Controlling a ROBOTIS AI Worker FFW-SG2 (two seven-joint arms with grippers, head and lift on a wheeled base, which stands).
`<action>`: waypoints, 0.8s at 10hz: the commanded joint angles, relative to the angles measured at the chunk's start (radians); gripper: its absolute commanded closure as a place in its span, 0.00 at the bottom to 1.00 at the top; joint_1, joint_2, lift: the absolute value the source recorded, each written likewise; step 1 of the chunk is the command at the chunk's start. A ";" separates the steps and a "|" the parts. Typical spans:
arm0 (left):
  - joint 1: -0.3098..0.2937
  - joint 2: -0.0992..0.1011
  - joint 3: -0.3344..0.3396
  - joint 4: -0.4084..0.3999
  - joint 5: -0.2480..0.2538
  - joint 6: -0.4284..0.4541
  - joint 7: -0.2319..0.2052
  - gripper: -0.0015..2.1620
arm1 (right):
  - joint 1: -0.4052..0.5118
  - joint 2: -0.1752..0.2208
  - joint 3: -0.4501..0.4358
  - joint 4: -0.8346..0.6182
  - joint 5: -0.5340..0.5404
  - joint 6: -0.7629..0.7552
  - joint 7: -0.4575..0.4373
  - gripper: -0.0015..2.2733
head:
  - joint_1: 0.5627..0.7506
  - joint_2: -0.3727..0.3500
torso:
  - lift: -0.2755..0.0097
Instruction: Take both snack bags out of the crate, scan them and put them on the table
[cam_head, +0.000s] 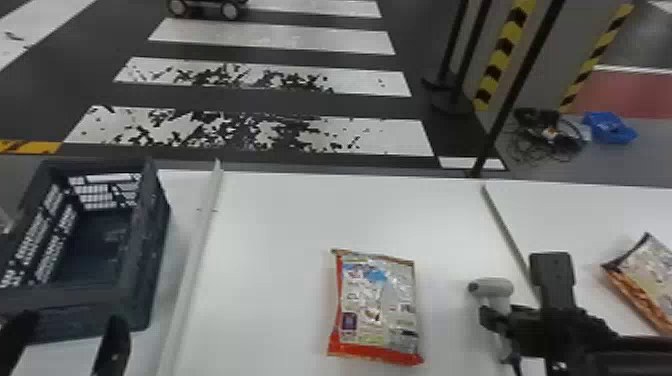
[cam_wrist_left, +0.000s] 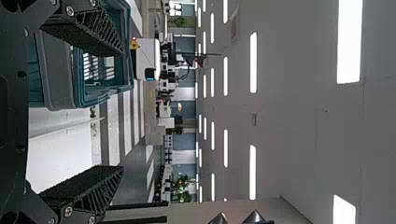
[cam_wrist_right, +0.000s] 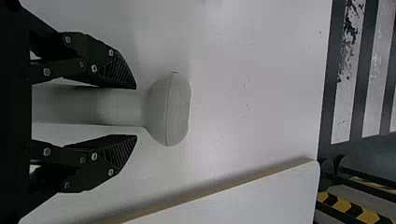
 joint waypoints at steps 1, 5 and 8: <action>0.000 0.001 0.000 0.000 0.000 0.000 0.000 0.07 | 0.000 0.000 0.000 -0.001 0.001 0.003 0.000 0.04 | 0.70 0.38 | 0.64; 0.005 0.001 0.001 -0.003 0.000 -0.006 0.000 0.07 | 0.045 0.002 -0.037 -0.125 0.007 0.049 -0.047 0.04 | 0.70 0.36 | 0.64; 0.005 0.004 0.000 -0.005 0.000 -0.009 0.000 0.07 | 0.128 0.012 -0.091 -0.306 -0.080 0.148 -0.052 0.04 | 0.70 0.32 | 0.64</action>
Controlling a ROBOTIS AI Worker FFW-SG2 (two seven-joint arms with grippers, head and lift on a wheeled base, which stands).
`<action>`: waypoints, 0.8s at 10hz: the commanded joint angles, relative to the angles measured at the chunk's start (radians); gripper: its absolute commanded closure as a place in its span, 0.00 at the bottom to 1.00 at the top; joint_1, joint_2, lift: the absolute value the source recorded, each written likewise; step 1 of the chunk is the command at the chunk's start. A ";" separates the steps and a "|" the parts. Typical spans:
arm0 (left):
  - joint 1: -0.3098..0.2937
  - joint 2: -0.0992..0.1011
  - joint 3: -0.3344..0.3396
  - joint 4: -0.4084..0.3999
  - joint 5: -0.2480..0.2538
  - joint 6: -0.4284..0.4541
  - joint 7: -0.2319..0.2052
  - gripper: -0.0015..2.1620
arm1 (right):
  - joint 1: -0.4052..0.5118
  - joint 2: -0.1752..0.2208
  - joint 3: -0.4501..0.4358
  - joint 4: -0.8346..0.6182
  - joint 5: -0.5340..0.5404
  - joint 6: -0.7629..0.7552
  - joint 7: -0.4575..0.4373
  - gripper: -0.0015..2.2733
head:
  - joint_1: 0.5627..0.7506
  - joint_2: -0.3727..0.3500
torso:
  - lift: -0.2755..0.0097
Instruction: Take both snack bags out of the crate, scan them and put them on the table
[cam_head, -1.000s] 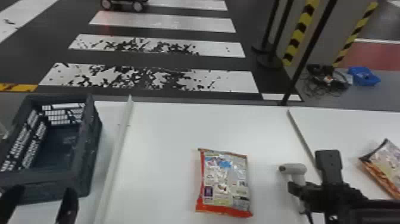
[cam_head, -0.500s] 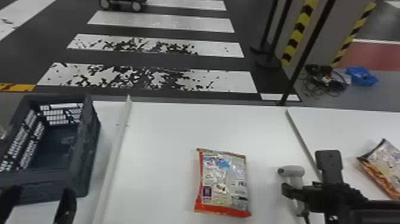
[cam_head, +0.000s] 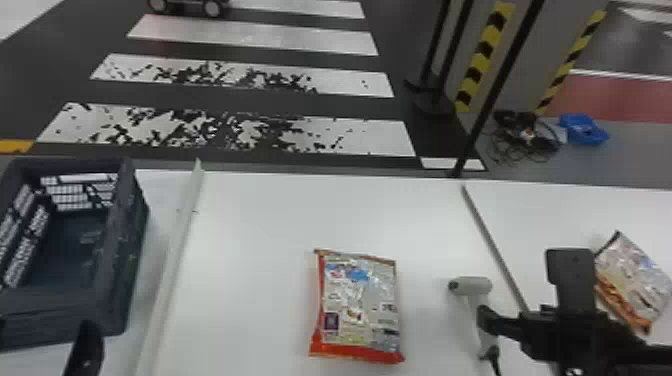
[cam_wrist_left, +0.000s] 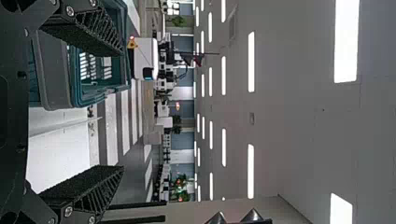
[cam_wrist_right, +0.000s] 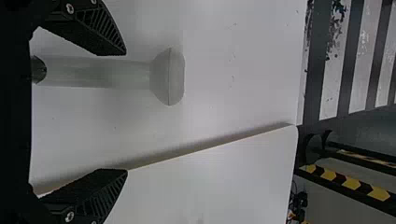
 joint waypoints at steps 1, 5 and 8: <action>0.002 0.002 0.000 0.000 0.002 0.000 0.000 0.07 | 0.048 0.017 -0.017 -0.091 -0.075 0.050 0.014 0.04 | 0.70 0.32 | 0.64; 0.006 0.003 0.000 0.002 0.003 0.000 0.000 0.07 | 0.076 0.060 -0.010 -0.177 -0.273 0.179 0.114 0.04 | 0.70 0.52 | 0.64; 0.005 0.002 0.000 0.008 0.003 -0.003 0.000 0.07 | 0.051 0.078 0.013 -0.125 -0.316 0.172 0.129 0.04 | 0.70 0.66 | 0.64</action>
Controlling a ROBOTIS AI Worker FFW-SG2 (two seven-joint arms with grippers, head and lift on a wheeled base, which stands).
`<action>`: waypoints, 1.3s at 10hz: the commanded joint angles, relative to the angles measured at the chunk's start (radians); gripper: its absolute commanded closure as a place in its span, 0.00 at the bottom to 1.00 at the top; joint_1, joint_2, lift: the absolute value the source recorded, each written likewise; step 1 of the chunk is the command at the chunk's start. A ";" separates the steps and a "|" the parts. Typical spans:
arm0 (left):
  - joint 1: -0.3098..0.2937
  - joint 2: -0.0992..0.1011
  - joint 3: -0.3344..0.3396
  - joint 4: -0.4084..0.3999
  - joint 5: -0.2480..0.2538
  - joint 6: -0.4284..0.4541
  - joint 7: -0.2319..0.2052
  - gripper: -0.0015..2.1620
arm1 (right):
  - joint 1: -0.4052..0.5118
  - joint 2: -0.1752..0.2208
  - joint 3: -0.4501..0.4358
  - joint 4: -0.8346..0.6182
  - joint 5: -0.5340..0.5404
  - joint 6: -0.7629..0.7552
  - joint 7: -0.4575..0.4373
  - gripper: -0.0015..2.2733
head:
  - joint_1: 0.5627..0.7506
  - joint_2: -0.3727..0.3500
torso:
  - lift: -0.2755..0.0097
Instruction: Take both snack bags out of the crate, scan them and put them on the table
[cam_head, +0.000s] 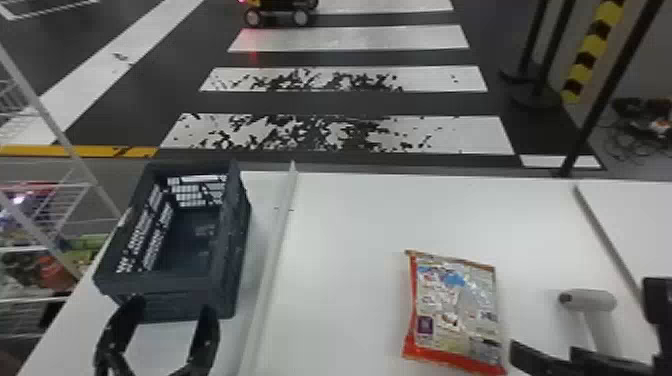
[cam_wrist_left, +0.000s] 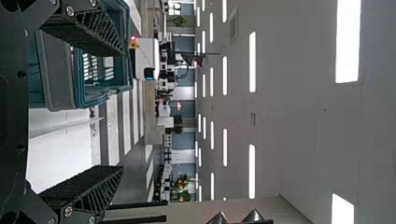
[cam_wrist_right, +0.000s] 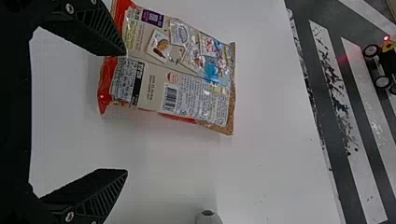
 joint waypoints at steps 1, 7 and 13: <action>-0.001 -0.001 0.000 0.007 0.000 0.000 0.000 0.07 | -0.017 0.010 0.005 0.040 -0.018 -0.004 0.004 0.04 | 0.70 0.68 | 0.64; -0.002 -0.005 0.003 0.013 0.000 0.000 0.001 0.07 | -0.114 0.020 0.052 0.274 -0.021 -0.099 0.055 0.04 | 0.70 0.76 | 0.64; -0.005 -0.005 0.003 0.016 -0.003 0.003 0.001 0.07 | -0.152 0.025 0.063 0.377 -0.019 -0.121 0.105 0.04 | 0.70 0.80 | 0.64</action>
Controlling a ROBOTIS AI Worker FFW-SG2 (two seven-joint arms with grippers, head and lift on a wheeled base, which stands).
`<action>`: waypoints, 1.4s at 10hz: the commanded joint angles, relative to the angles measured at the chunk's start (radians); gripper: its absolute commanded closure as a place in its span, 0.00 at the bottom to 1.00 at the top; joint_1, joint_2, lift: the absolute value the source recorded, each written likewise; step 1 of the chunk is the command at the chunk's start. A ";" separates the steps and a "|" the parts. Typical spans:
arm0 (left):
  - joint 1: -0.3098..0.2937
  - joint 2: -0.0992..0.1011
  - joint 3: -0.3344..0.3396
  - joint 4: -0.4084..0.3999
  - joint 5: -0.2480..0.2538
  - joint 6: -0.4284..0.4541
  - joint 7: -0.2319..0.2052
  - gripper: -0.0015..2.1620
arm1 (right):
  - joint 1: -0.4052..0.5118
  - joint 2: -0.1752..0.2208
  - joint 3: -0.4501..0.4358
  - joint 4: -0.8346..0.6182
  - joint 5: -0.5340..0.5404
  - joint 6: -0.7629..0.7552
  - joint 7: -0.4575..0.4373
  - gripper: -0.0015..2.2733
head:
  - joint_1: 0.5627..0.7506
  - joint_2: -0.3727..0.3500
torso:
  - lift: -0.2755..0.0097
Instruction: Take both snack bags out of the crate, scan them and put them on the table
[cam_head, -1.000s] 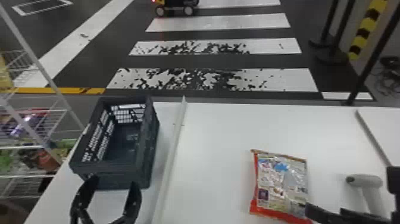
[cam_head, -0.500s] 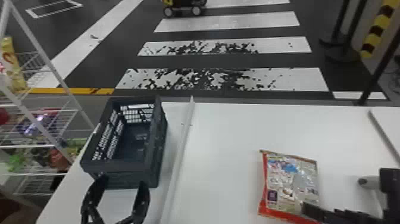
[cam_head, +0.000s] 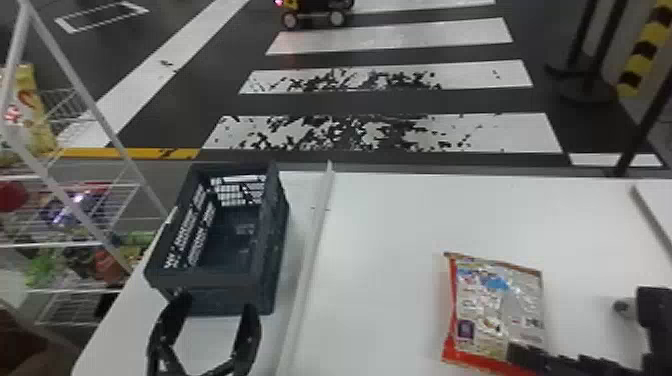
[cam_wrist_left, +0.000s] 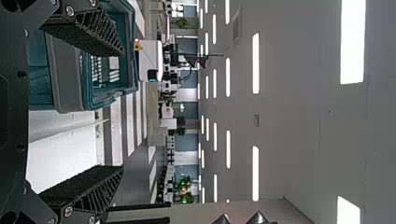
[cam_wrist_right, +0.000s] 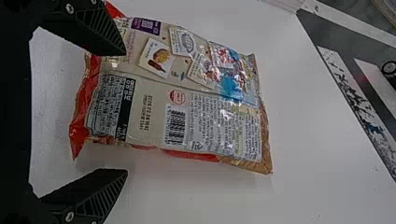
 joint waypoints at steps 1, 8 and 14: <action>0.000 0.001 0.001 0.002 0.002 -0.003 0.000 0.07 | -0.014 0.000 0.008 0.025 0.004 -0.003 0.001 0.04 | 0.70 0.80 | 0.64; -0.001 0.001 0.001 0.006 0.004 -0.003 0.000 0.07 | -0.028 -0.005 0.015 0.054 0.076 0.013 0.026 0.99 | 0.70 0.79 | 0.64; 0.000 0.001 0.001 0.003 0.002 -0.006 0.000 0.07 | -0.012 -0.002 -0.141 -0.105 -0.073 0.065 -0.014 0.99 | 0.70 0.74 | 0.64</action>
